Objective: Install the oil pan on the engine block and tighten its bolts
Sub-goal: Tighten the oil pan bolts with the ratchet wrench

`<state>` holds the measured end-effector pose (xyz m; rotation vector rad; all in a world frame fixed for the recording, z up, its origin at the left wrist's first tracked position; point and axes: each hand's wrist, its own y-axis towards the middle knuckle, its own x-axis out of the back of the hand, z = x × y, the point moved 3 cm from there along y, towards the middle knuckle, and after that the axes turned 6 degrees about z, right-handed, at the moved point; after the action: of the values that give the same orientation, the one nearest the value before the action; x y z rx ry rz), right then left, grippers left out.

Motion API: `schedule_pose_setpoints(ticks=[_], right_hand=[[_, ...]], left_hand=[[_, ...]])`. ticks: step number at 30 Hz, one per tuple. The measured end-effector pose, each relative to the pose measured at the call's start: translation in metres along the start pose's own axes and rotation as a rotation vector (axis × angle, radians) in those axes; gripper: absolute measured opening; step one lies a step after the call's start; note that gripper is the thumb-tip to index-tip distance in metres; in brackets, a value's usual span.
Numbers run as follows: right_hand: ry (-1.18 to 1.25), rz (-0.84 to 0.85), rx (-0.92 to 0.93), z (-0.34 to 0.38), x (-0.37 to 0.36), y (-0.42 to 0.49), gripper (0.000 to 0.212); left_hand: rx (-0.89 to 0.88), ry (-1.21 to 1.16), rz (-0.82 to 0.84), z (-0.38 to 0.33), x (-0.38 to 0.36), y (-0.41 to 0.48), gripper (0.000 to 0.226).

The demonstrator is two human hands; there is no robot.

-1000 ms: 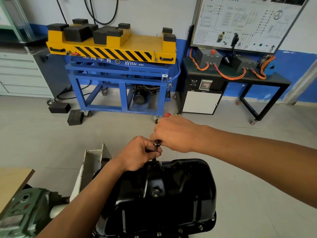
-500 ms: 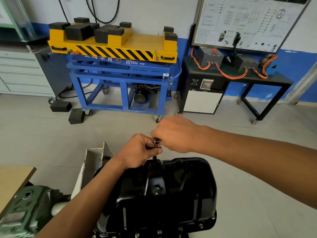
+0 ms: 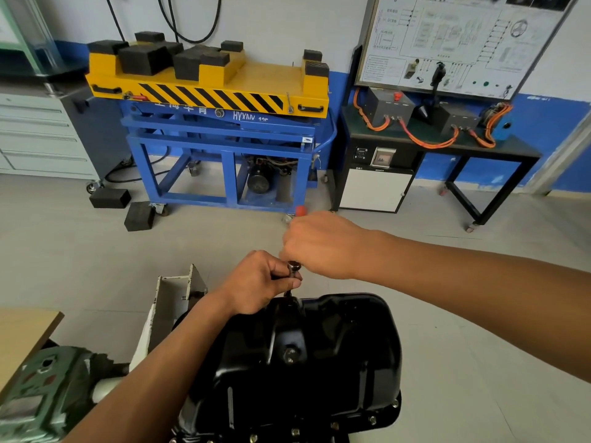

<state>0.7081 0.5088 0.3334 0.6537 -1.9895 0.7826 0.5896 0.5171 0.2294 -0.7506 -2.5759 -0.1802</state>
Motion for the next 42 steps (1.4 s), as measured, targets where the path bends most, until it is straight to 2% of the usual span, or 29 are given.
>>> schedule_pose_setpoints(ticks=[3,7,11,14,16,18,22,25,29,33,38,42], right_hand=[[-0.021,-0.047,0.105,0.000,-0.004,0.002,0.022],[0.052,-0.017,0.020,-0.011,-0.008,-0.001,0.009],[0.242,0.073,-0.031,-0.010,-0.010,-0.007,0.045],[0.368,0.089,-0.086,-0.002,-0.011,-0.010,0.049],[0.349,0.085,-0.096,0.000,-0.008,-0.011,0.049],[0.227,0.065,-0.079,0.002,-0.003,-0.010,0.046],[0.021,-0.011,-0.008,0.008,0.002,-0.002,0.017],[0.005,-0.034,0.053,0.006,-0.001,0.002,0.021],[0.009,-0.002,0.007,-0.002,-0.003,0.000,0.017],[0.048,0.039,0.001,-0.006,-0.002,-0.006,0.049],[0.280,0.093,-0.080,0.000,-0.007,-0.011,0.050],[0.252,0.103,-0.080,0.001,0.002,-0.011,0.049]], left_hand=[[0.000,-0.011,-0.007,0.000,0.000,-0.001,0.008],[-0.015,0.007,0.006,-0.002,0.000,0.000,0.013],[-0.032,-0.003,0.059,0.001,-0.001,0.001,0.019],[-0.029,-0.020,0.052,0.001,-0.001,0.000,0.019],[-0.017,-0.029,0.063,0.001,-0.002,0.001,0.025],[-0.008,-0.036,0.066,0.003,-0.003,0.002,0.018],[-0.002,-0.015,0.049,0.004,-0.004,0.001,0.014],[-0.012,-0.011,0.045,0.001,-0.003,0.000,0.017],[-0.009,-0.013,0.029,-0.001,-0.003,0.001,0.014],[-0.009,-0.041,0.059,0.001,-0.003,0.001,0.014],[-0.044,-0.036,0.077,0.000,-0.003,0.000,0.016],[-0.024,-0.037,0.069,0.000,-0.003,0.001,0.019]])
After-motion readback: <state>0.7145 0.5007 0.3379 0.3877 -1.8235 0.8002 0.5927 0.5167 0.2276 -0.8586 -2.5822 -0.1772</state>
